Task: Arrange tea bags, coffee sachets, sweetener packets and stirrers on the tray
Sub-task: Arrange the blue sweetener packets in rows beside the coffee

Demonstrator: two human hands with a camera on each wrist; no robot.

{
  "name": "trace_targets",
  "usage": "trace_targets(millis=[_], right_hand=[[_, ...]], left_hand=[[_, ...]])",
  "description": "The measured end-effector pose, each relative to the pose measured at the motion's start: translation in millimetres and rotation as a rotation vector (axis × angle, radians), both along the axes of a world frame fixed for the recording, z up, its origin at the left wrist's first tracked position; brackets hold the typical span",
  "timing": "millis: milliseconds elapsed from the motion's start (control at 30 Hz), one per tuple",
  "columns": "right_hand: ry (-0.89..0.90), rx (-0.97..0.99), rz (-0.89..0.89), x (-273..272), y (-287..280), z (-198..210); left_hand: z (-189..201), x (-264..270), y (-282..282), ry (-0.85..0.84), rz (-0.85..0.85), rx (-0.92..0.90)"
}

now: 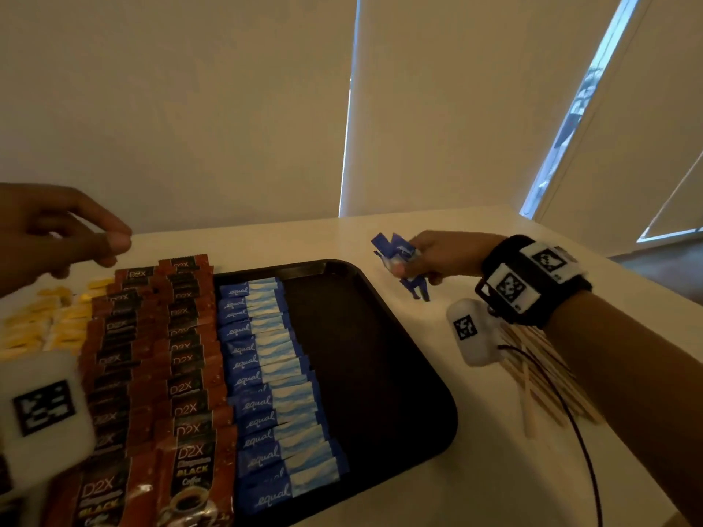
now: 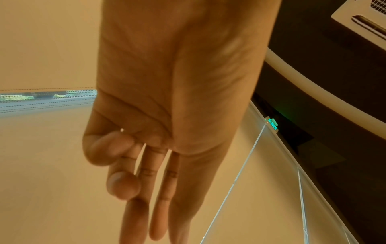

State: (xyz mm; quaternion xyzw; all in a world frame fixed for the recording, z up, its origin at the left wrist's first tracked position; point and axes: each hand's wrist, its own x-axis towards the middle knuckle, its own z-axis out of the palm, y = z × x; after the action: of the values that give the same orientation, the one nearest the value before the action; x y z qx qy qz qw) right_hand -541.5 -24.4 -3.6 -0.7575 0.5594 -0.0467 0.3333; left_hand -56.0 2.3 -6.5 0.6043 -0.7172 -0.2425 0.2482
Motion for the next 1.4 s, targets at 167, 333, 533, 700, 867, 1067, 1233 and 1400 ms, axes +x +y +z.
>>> trace_targets(millis=[167,333,533,700,867,1067,1233,1400], right_hand=[[-0.451,0.261,0.209,68.0,21.8,6.7],[-0.759,0.493,0.395,120.8,30.3,2.1],[-0.783,0.491,0.547,148.0,32.4,-0.1],[-0.774,0.42,0.544,153.5,33.9,-4.0],[-0.689,0.308,0.514,151.7,30.5,-2.8],[-0.543,0.127,0.519,147.4,34.5,3.4],[-0.546,-0.003,0.463,154.9,37.0,1.0],[-0.667,0.002,0.39,160.5,37.8,-3.3]], left_hand=[[31.4,-126.3,76.7,0.082,-0.138,-0.137],[27.5,-150.7,77.2,0.201,-0.092,-0.185],[30.8,-152.3,78.8,0.321,-0.064,-0.185],[27.1,-155.1,75.6,0.386,-0.028,-0.181],[26.2,-153.0,74.2,0.419,0.025,-0.188],[23.7,-148.2,71.4,0.431,0.103,-0.185],[22.6,-151.6,72.8,0.546,0.179,-0.172],[20.9,-154.1,74.7,0.529,0.183,0.037]])
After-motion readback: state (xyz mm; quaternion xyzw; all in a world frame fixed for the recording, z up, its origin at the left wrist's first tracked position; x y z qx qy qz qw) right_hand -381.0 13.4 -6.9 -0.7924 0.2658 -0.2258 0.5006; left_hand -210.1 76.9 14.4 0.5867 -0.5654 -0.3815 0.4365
